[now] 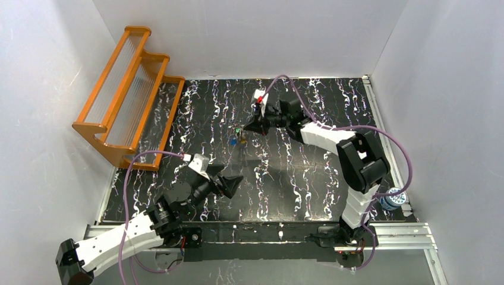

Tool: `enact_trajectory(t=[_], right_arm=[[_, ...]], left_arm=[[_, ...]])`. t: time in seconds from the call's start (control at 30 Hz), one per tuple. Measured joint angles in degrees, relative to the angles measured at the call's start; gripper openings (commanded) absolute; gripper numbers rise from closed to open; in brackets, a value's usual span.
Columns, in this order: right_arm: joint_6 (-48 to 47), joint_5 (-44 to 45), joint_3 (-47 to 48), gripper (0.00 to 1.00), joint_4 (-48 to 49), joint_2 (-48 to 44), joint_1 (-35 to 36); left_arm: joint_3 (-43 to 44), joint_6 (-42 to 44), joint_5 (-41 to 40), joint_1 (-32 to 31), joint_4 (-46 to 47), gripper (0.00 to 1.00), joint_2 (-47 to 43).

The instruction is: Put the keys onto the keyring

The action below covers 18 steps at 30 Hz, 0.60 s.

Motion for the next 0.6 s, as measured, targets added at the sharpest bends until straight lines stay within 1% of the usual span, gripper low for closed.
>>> enact_trajectory(t=[0.13, 0.17, 0.27, 0.37, 0.4, 0.43, 0.5, 0.53, 0.6], right_arm=[[2.3, -2.7, -7.4, 0.01, 6.7, 2.0, 0.0], [3.1, -4.3, -9.7, 0.01, 9.2, 1.9, 0.0], [5.1, -5.0, -14.9, 0.01, 14.4, 0.4, 0.0], [6.6, -4.1, -20.7, 0.01, 16.2, -1.7, 0.1], [7.0, -3.6, -22.1, 0.04, 16.2, -2.3, 0.0], [7.7, -2.5, -24.4, 0.08, 16.3, -3.3, 0.0], [8.7, -1.3, -27.4, 0.21, 16.1, -4.8, 0.0], [9.3, -0.7, -28.6, 0.28, 15.9, -5.6, 0.0], [10.4, 0.2, -30.8, 0.46, 15.5, -7.5, -0.1]], left_arm=[[0.0, -0.5, -0.2, 0.0, -0.1, 0.98, 0.6], [0.0, -0.8, -0.5, 0.0, -0.3, 0.99, 0.8], [0.0, -1.6, -1.9, 0.0, -1.3, 0.98, 1.6], [0.1, -2.3, -3.2, 0.0, -2.6, 0.98, 2.4], [0.2, -2.4, -3.7, 0.0, -3.0, 0.98, 3.0], [0.3, -2.6, -4.1, 0.0, -3.4, 0.98, 3.5], [0.8, -3.0, -4.8, 0.0, -4.0, 0.98, 5.0], [1.0, -3.1, -5.1, 0.0, -4.1, 0.98, 5.7], [1.5, -3.3, -5.5, 0.0, -4.2, 0.98, 7.3]])
